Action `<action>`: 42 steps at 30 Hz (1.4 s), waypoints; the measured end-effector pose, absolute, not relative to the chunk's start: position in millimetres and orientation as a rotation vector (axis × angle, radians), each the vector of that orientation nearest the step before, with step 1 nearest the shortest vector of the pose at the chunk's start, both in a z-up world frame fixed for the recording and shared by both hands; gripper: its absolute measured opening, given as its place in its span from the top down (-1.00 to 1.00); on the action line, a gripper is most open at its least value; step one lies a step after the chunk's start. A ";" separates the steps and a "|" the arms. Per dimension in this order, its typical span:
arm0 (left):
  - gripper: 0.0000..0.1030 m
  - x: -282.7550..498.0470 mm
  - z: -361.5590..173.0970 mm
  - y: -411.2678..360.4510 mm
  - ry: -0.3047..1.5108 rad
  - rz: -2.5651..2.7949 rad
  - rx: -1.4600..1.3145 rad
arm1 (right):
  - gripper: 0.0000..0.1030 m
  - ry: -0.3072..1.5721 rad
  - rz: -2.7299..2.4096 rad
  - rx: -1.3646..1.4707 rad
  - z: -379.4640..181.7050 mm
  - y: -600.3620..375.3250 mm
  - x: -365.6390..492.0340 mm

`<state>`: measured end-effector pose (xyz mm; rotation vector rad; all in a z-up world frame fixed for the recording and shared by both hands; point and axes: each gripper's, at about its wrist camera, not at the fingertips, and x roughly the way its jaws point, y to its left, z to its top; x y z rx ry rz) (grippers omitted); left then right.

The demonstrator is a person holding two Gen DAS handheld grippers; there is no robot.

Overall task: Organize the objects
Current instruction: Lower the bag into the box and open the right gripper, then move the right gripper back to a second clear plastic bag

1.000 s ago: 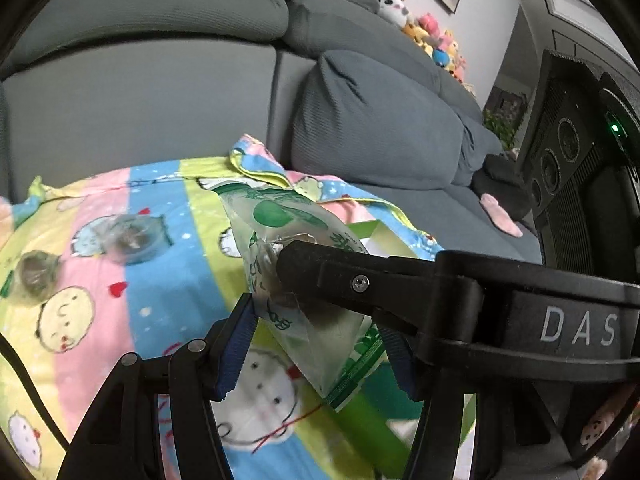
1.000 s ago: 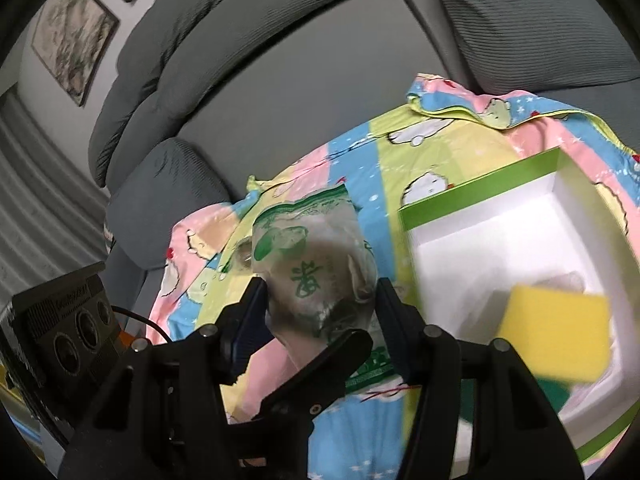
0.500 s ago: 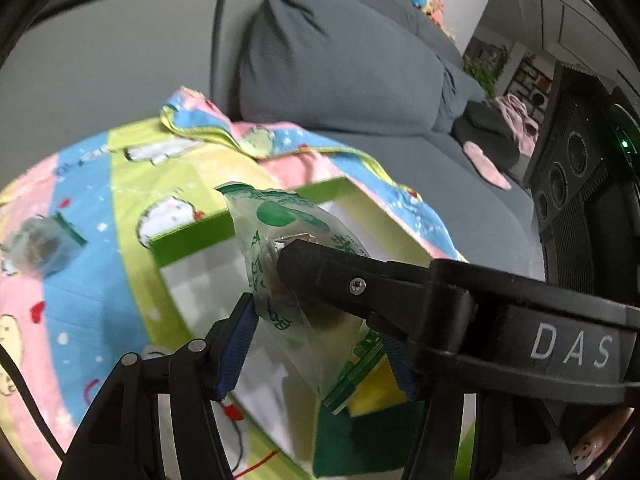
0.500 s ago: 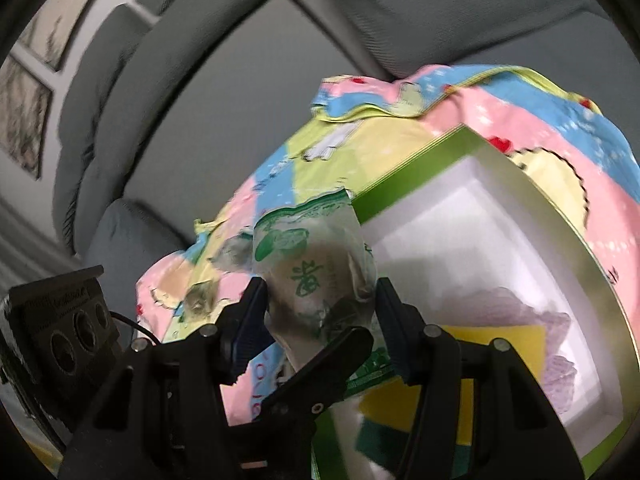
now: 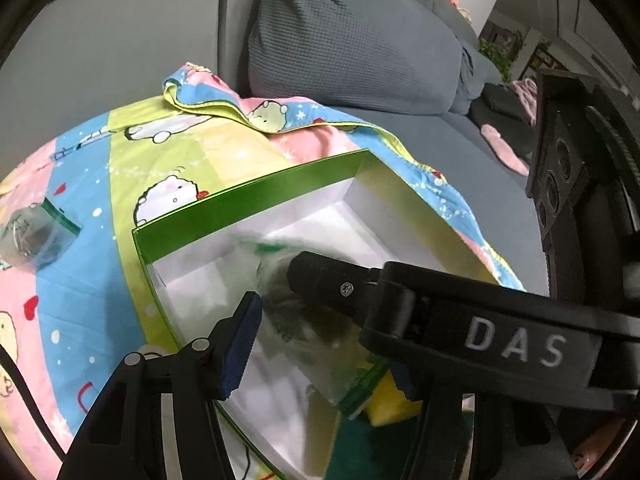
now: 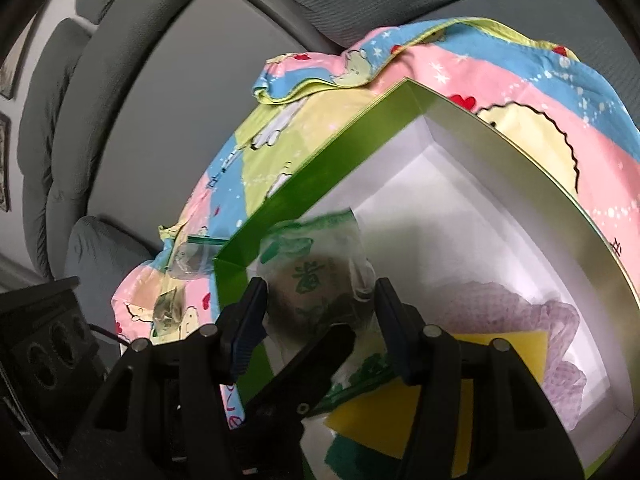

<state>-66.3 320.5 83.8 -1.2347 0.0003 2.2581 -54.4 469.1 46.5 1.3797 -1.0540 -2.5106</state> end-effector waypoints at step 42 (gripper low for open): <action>-0.61 32.8 152.0 21.5 -0.182 3.118 -1.123 | -0.88 -0.872 -2.920 0.758 101.5 407.2 29.3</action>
